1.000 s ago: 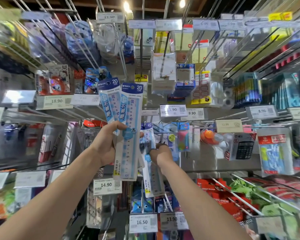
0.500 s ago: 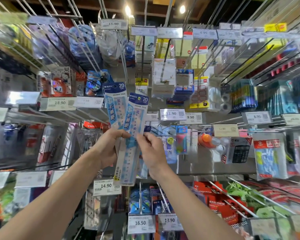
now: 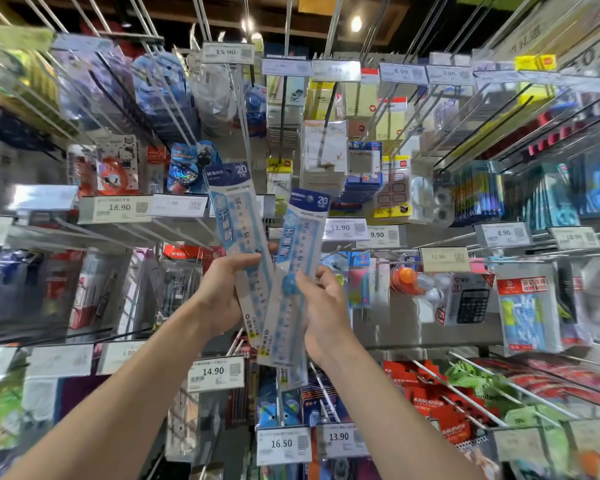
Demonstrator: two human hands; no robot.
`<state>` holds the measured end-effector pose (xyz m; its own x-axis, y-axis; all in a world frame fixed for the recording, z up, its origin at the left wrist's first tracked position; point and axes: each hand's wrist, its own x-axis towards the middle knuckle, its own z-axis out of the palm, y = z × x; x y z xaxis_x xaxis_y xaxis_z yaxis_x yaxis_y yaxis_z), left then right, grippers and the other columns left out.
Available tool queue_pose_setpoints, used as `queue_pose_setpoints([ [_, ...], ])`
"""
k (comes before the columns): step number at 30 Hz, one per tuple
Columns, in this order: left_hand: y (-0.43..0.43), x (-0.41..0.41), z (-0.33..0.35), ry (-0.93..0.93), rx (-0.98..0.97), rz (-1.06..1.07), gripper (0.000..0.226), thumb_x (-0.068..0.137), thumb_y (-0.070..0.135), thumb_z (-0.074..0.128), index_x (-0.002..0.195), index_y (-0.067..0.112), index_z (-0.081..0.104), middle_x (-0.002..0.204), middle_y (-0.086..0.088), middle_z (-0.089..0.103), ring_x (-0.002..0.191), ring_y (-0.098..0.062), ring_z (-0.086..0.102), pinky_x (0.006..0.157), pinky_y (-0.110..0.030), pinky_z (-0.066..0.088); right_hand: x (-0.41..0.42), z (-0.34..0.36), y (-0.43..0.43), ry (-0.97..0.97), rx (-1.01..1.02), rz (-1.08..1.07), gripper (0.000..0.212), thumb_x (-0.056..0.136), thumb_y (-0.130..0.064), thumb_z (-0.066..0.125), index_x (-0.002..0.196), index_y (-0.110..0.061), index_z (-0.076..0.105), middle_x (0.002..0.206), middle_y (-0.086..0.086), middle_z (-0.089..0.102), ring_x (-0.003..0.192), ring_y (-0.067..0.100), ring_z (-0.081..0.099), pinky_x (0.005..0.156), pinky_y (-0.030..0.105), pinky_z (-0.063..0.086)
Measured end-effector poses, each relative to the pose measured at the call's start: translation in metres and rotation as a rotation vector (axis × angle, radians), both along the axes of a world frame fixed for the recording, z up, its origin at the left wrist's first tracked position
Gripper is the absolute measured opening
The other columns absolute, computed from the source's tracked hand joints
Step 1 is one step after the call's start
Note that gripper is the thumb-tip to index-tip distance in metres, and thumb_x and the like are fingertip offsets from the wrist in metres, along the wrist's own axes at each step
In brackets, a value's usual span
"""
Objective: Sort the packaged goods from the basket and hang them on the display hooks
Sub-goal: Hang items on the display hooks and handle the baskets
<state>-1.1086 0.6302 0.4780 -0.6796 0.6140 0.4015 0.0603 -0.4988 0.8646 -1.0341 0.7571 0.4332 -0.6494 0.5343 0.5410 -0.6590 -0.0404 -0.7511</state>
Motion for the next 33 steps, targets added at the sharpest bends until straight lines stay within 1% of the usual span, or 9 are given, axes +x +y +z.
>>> queue_pose_setpoints([
  [7, -0.004, -0.003, 0.006, 0.037, -0.012, 0.061, 0.032, 0.099, 0.011, 0.049, 0.124, 0.012, 0.069, 0.112, -0.013, 0.074, 0.099, -0.026, 0.073, 0.089, -0.049, 0.054, 0.010, -0.056, 0.034, -0.268, 0.110, 0.002, 0.024, 0.101, -0.003, 0.050, 0.114, -0.011, 0.068, 0.110, 0.013, 0.075, 0.096, 0.024, 0.072, 0.083, 0.038, 0.057],
  [10, -0.005, -0.003, 0.008, 0.089, -0.041, 0.101, 0.035, 0.098, 0.012, 0.051, 0.129, 0.013, 0.067, 0.127, -0.016, 0.070, 0.115, -0.032, 0.069, 0.098, -0.056, 0.051, 0.006, -0.070, 0.048, -0.426, 0.105, -0.089, 0.021, 0.101, -0.003, 0.050, 0.110, -0.012, 0.067, 0.102, 0.011, 0.074, 0.087, 0.025, 0.069, 0.074, 0.037, 0.054],
  [14, -0.003, 0.000, 0.011, 0.159, -0.094, 0.150, 0.031, 0.100, 0.012, 0.050, 0.122, 0.018, 0.071, 0.124, -0.008, 0.073, 0.114, -0.029, 0.071, 0.108, -0.062, 0.044, 0.004, -0.067, 0.054, -0.546, 0.113, -0.203, 0.013, 0.103, -0.008, 0.050, 0.106, -0.015, 0.061, 0.108, 0.008, 0.069, 0.093, 0.024, 0.062, 0.081, 0.038, 0.049],
  [17, -0.001, 0.003, 0.011, 0.191, -0.123, 0.165, 0.031, 0.099, 0.012, 0.051, 0.117, 0.020, 0.074, 0.123, -0.004, 0.074, 0.114, -0.029, 0.071, 0.110, -0.062, 0.042, 0.002, -0.054, 0.051, -0.545, 0.168, -0.229, 0.009, 0.108, -0.013, 0.049, 0.114, -0.019, 0.052, 0.112, -0.001, 0.062, 0.099, 0.016, 0.058, 0.079, 0.030, 0.047],
  [20, -0.001, 0.005, 0.011, 0.218, -0.119, 0.173, 0.031, 0.098, 0.011, 0.051, 0.119, 0.020, 0.072, 0.123, 0.000, 0.075, 0.114, -0.029, 0.071, 0.110, -0.063, 0.041, -0.007, -0.043, 0.047, -0.519, 0.234, -0.250, 0.030, 0.108, -0.019, 0.050, 0.136, -0.012, 0.051, 0.130, 0.003, 0.063, 0.118, 0.023, 0.058, 0.101, 0.039, 0.048],
  [25, -0.004, 0.004, 0.014, 0.221, -0.078, 0.181, 0.030, 0.099, 0.007, 0.048, 0.118, 0.018, 0.068, 0.116, -0.003, 0.076, 0.110, -0.030, 0.073, 0.109, -0.064, 0.043, -0.014, -0.033, 0.039, -0.489, 0.238, -0.220, 0.044, 0.108, -0.024, 0.050, 0.150, -0.014, 0.039, 0.148, 0.000, 0.049, 0.132, 0.026, 0.049, 0.112, 0.043, 0.040],
  [29, -0.004, 0.002, 0.016, 0.233, -0.102, 0.179, 0.028, 0.101, 0.010, 0.046, 0.116, 0.018, 0.068, 0.117, -0.010, 0.076, 0.111, -0.029, 0.073, 0.110, -0.062, 0.042, -0.021, -0.033, 0.036, -0.495, 0.230, -0.213, 0.024, 0.109, -0.020, 0.048, 0.131, -0.013, 0.049, 0.118, 0.004, 0.062, 0.106, 0.023, 0.058, 0.094, 0.036, 0.047],
  [31, -0.003, 0.003, 0.017, 0.229, -0.111, 0.189, 0.030, 0.101, 0.010, 0.046, 0.119, 0.017, 0.069, 0.119, -0.011, 0.075, 0.111, -0.027, 0.073, 0.107, -0.059, 0.045, -0.026, -0.031, 0.034, -0.495, 0.232, -0.222, 0.013, 0.108, -0.016, 0.047, 0.120, -0.015, 0.051, 0.118, 0.012, 0.064, 0.096, 0.020, 0.058, 0.086, 0.033, 0.049],
  [33, -0.001, 0.003, 0.017, 0.235, -0.123, 0.210, 0.031, 0.101, 0.011, 0.048, 0.119, 0.019, 0.072, 0.118, -0.007, 0.076, 0.114, -0.025, 0.071, 0.102, -0.055, 0.048, -0.028, -0.026, 0.032, -0.509, 0.259, -0.239, 0.023, 0.108, -0.014, 0.045, 0.130, -0.012, 0.051, 0.131, 0.020, 0.061, 0.107, 0.027, 0.062, 0.088, 0.037, 0.052],
])
